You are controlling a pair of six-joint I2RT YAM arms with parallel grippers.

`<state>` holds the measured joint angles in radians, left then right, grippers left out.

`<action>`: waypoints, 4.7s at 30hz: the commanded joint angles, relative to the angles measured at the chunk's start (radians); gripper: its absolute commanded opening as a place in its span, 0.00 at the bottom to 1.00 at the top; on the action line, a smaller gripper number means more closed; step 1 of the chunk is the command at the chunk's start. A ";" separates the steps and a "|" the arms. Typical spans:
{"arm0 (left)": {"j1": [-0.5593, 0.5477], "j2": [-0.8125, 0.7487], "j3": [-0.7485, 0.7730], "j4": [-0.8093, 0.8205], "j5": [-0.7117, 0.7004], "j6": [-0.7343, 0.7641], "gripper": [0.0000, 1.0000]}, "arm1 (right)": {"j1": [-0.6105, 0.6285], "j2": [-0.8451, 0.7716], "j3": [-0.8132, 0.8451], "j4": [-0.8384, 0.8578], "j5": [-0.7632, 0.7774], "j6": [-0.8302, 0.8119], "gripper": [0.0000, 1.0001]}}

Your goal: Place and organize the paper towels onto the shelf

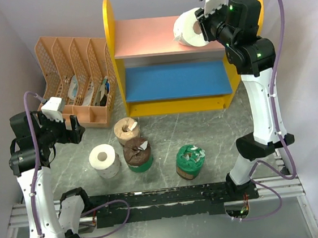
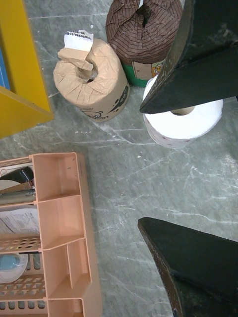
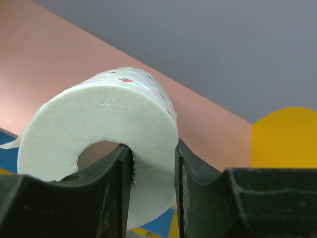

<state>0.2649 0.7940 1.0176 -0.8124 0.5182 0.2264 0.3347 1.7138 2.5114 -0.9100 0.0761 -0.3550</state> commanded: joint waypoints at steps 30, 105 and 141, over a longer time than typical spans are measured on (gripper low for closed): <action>0.010 -0.009 -0.010 0.030 -0.020 -0.018 0.98 | -0.019 -0.518 -0.910 -0.061 -0.380 -0.177 0.00; 0.010 -0.023 -0.010 0.030 -0.019 -0.019 0.98 | -0.280 -0.183 -0.889 0.081 0.401 1.033 0.00; 0.010 -0.021 -0.010 0.029 -0.019 -0.018 0.98 | -0.281 -0.211 -0.952 0.172 0.296 0.992 0.58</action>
<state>0.2649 0.7826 1.0149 -0.8112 0.4976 0.2153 0.0505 1.5200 1.5749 -0.7940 0.4068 0.6727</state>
